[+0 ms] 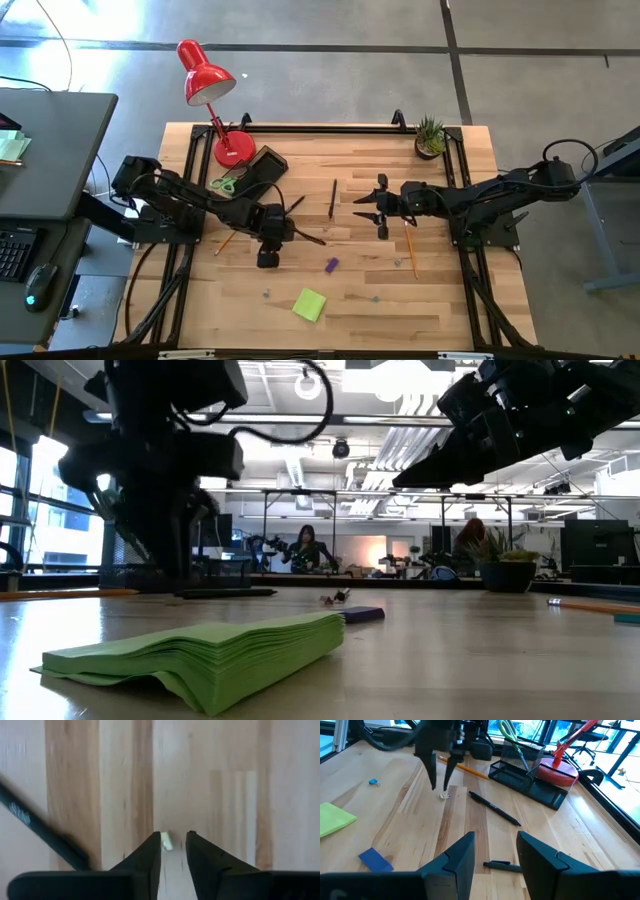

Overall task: Pick and place office supplies into organizer
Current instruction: Put the white binder clip into the desk organizer

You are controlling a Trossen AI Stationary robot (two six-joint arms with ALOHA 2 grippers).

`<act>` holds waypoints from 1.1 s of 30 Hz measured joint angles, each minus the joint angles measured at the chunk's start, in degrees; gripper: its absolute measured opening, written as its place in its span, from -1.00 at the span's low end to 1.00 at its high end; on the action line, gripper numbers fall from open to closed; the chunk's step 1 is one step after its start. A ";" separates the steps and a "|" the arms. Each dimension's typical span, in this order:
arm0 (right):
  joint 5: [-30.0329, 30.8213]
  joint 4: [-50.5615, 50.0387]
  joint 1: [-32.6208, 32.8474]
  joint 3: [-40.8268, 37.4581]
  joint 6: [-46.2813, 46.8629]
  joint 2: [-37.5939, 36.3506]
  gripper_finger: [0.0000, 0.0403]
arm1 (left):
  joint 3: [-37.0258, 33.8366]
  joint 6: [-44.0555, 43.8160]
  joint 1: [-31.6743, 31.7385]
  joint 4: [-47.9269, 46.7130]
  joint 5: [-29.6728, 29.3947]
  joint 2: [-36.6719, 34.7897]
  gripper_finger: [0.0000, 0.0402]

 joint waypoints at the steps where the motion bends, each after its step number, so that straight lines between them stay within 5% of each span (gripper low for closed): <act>1: 0.00 0.00 0.00 0.00 0.00 0.00 -0.32 | -0.46 -1.00 0.00 0.03 0.06 0.00 -0.58; 33: 0.02 0.09 0.00 0.00 0.00 0.00 -0.32 | -1.17 -10.92 -0.04 2.38 -0.16 3.47 -0.82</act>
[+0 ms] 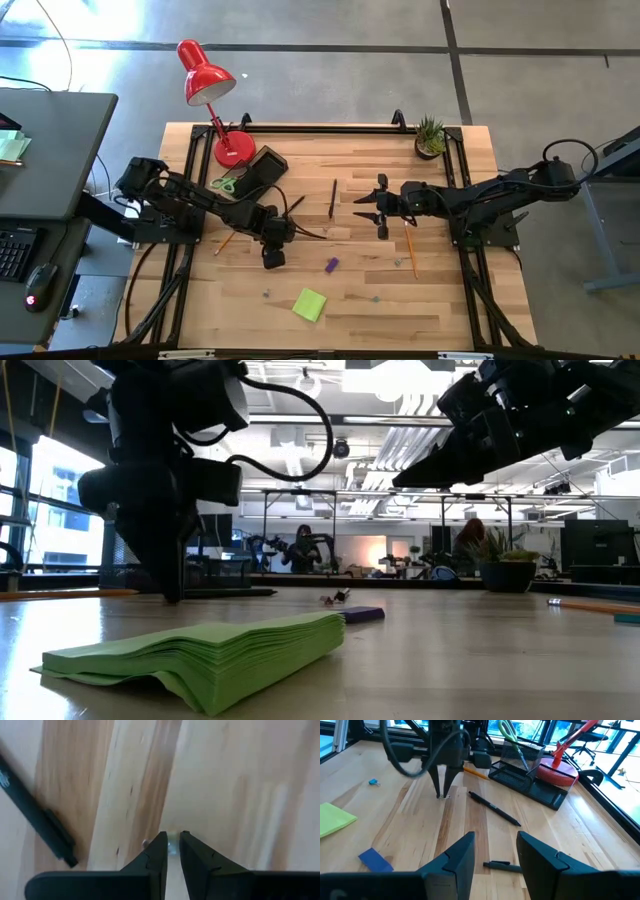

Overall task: Pick and place office supplies into organizer
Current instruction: Put the white binder clip into the desk organizer

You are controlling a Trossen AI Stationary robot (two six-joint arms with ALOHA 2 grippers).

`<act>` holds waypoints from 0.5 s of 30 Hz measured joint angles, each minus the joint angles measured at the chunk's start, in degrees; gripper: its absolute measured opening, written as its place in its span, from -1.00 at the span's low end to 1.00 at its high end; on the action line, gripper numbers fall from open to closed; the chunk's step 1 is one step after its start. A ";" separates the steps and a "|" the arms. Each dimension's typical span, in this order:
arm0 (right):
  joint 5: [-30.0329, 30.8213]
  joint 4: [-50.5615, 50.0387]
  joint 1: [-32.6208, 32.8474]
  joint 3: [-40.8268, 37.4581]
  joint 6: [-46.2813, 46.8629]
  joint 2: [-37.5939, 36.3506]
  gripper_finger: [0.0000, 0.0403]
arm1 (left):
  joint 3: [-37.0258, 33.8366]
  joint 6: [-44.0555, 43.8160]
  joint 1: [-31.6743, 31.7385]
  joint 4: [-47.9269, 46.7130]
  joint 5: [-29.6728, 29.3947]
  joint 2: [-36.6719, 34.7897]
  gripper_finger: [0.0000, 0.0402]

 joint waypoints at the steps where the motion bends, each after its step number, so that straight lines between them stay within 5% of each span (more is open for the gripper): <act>1: 0.00 0.12 0.00 0.02 0.02 0.18 -0.32 | 0.05 0.00 0.00 0.46 0.00 0.34 -0.82; 15: 0.00 0.48 -0.07 0.04 0.00 1.40 -0.32 | 0.19 -0.24 0.00 0.46 0.41 0.91 -0.83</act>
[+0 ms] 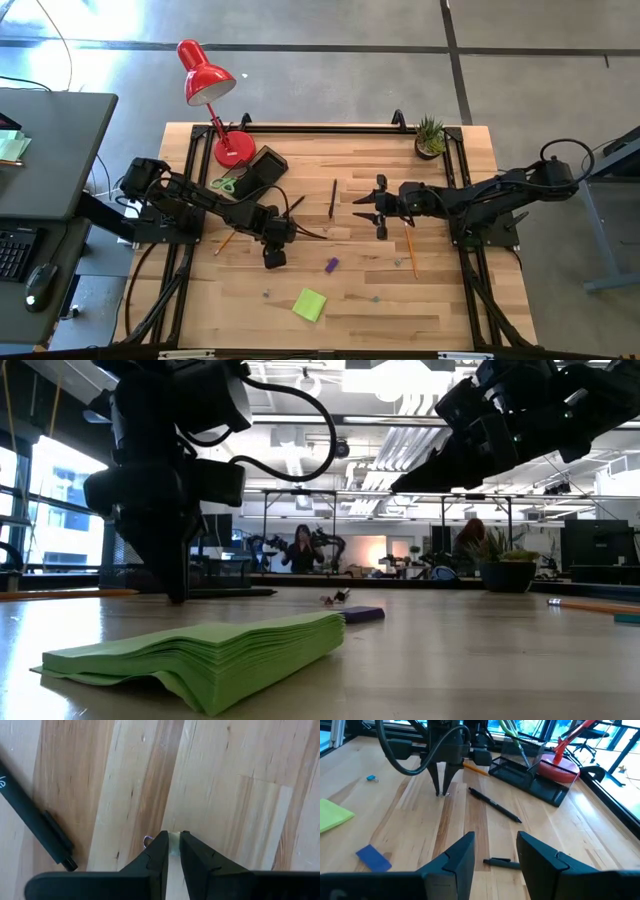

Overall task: Pick and place office supplies into organizer
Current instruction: Put the white binder clip into the desk organizer

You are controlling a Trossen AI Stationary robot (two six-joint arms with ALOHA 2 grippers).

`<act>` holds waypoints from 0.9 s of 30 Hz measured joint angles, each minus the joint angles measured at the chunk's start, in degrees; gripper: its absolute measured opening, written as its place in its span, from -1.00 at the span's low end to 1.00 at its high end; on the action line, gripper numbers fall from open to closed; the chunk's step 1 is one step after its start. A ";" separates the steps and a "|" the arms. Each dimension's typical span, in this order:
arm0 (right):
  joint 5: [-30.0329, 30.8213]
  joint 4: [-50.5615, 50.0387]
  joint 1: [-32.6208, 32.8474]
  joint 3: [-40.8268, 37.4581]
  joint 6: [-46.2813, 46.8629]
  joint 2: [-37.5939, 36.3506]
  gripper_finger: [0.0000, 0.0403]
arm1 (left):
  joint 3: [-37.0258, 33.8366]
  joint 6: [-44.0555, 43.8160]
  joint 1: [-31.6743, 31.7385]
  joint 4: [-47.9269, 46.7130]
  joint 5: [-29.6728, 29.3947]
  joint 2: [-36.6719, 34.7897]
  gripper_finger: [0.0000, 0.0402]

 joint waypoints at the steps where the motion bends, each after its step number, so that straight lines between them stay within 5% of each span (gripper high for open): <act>1: 0.00 -0.01 0.01 0.00 0.00 0.00 -0.32 | -0.01 -0.11 0.00 -0.04 0.02 0.01 -0.83; 27: 0.00 0.07 0.00 0.00 -0.15 0.00 -0.32 | -0.16 0.75 -0.02 -0.96 0.44 -0.73 -0.97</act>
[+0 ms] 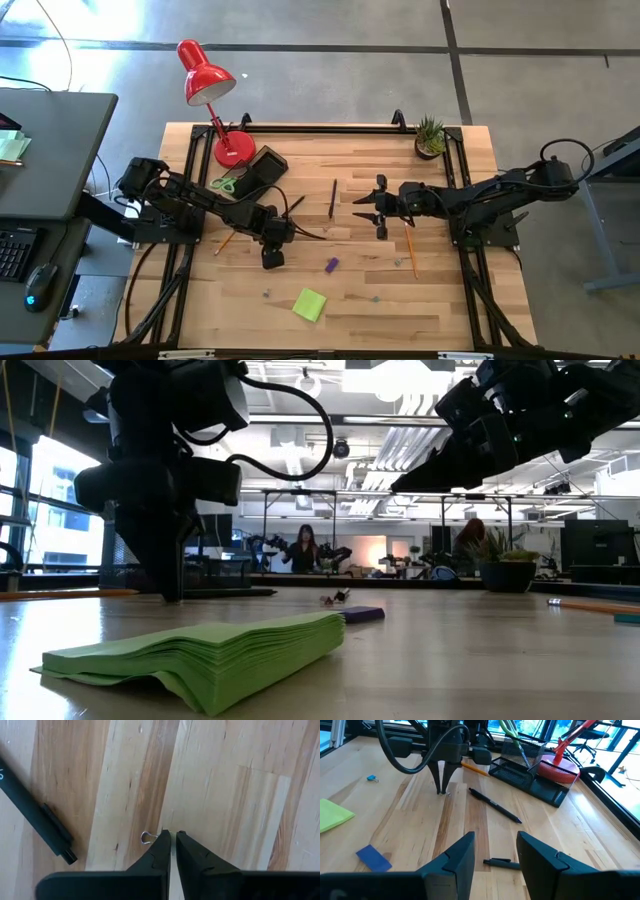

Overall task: Pick and place office supplies into organizer
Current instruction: Put the white binder clip into the desk organizer

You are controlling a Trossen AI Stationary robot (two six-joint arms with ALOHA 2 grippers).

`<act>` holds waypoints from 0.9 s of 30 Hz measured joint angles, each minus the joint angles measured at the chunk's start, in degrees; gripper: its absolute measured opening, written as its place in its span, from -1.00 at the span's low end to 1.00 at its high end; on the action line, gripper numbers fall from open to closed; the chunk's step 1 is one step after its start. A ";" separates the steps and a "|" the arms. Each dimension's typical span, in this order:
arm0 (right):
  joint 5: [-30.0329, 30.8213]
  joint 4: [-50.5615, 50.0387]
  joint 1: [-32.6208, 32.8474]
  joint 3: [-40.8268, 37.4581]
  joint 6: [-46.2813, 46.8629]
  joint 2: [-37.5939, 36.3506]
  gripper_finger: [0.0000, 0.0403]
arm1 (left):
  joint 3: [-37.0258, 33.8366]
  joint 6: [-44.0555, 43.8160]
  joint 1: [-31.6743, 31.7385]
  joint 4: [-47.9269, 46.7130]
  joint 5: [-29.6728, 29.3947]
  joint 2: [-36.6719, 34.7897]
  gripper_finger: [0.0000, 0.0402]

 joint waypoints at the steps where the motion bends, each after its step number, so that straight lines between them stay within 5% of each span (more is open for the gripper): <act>1: 0.00 0.00 0.00 0.00 0.02 0.00 -0.32 | 0.17 0.01 0.00 -0.40 0.00 0.00 -0.98; 14: 0.02 0.00 0.00 -0.02 0.00 0.00 -0.32 | 7.23 3.74 0.00 -15.97 -4.45 0.24 -1.00; 23: 0.01 -0.09 0.00 -0.02 -0.02 0.00 -0.32 | 12.96 3.87 0.26 -34.46 -21.92 0.13 -1.00; 27: 0.00 -0.20 0.00 -0.02 -0.02 0.00 -0.32 | 12.59 3.91 2.85 -38.65 -24.73 0.10 -1.00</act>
